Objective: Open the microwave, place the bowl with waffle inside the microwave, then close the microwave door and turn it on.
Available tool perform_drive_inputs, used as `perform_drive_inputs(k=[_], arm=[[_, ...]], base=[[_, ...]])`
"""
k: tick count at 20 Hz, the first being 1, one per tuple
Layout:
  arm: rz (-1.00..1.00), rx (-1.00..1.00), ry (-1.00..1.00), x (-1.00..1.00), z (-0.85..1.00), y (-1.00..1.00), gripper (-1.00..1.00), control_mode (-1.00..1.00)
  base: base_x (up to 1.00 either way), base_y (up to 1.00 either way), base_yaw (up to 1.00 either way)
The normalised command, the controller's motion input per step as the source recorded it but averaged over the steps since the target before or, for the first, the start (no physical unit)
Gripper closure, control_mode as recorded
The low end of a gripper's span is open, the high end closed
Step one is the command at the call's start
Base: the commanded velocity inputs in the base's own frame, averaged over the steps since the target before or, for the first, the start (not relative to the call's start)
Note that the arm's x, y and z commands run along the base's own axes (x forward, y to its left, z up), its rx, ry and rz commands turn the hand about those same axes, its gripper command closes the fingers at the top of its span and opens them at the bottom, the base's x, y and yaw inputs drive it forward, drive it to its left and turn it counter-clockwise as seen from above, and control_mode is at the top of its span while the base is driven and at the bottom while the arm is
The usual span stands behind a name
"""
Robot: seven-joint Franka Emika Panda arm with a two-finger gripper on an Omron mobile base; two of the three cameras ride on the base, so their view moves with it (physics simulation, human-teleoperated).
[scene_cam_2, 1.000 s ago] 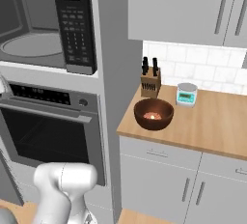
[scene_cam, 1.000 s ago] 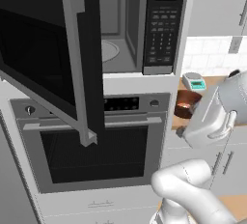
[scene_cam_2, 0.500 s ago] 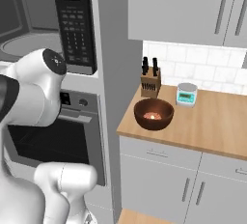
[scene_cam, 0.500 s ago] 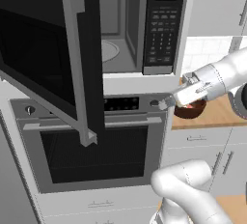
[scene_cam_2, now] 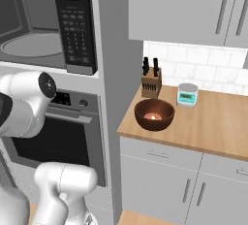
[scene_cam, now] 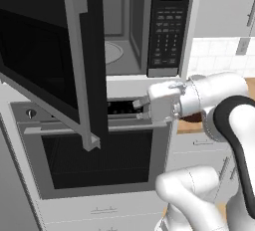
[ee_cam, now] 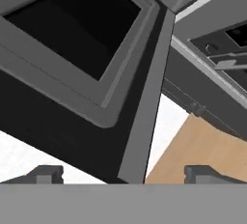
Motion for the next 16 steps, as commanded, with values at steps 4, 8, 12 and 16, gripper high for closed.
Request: perform_drive_inputs(k=[4, 8, 12, 16], arm=[[-0.01, 0.0, 0.67, 0.42, 0.0, 0.6, -1.0, -1.0], [0.06, 0.0, 0.57, 0.35, 0.0, 0.59, -1.0, -1.0], [0.16, 0.0, 0.5, 0.5, 0.0, 0.77, -1.0, -1.0], [0.16, 0.0, 0.36, 0.4, -0.01, 0.89, -1.0, -1.0]], base=[[0.0, 0.0, 0.0], [0.0, 0.0, 0.0], [0.0, 0.0, 0.0], [0.0, 0.0, 0.0]])
